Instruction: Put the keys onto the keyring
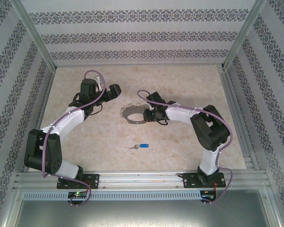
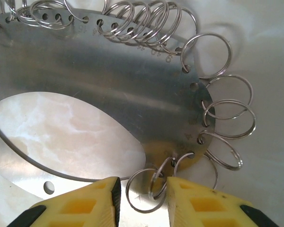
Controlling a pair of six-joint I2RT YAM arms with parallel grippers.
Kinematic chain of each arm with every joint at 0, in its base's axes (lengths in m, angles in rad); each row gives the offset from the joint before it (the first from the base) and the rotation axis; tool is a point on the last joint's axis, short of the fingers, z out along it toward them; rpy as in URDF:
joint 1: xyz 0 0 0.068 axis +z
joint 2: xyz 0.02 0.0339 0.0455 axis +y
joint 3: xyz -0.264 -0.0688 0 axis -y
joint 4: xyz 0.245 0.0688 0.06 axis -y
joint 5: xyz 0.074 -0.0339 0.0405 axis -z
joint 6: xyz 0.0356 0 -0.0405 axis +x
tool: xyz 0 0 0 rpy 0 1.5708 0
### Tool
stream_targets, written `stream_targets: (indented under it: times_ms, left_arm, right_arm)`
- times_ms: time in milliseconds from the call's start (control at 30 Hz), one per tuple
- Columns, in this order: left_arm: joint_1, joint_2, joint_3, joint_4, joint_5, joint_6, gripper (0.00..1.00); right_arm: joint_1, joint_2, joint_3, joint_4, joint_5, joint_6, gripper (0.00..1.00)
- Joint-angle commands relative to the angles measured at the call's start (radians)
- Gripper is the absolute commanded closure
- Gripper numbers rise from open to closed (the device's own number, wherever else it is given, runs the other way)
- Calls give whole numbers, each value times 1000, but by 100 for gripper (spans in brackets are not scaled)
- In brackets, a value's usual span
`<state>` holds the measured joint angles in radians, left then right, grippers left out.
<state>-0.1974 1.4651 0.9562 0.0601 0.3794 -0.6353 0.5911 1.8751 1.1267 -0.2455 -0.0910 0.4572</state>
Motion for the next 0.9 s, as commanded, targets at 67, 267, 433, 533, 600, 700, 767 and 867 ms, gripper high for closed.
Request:
stream_targets:
  times_ms: [67, 267, 433, 533, 600, 700, 767, 867]
  left_arm:
    - [-10, -3, 23, 31, 19, -10, 0]
    - [-10, 1, 27, 37, 24, -14, 0]
    - [-10, 1, 27, 38, 25, -13, 0]
    - [-10, 2, 27, 37, 27, -13, 0]
    - [-11, 2, 29, 38, 27, -14, 0]
    - [-11, 5, 31, 37, 27, -15, 0]
    - [-10, 7, 32, 38, 29, -16, 0]
    - [-11, 5, 33, 38, 29, -17, 0]
  right_arm:
    - [-2, 25, 46, -50, 42, -47, 68]
    - [20, 21, 64, -86, 92, -87, 67]
    - [56, 8, 72, -126, 164, -118, 67]
    - [76, -15, 68, -137, 206, -137, 67]
    - [85, -18, 79, -150, 227, -155, 67]
    - [90, -12, 110, -169, 238, -180, 67]
    - [91, 0, 134, -179, 241, -197, 67]
    - [91, 16, 168, -190, 249, -217, 67]
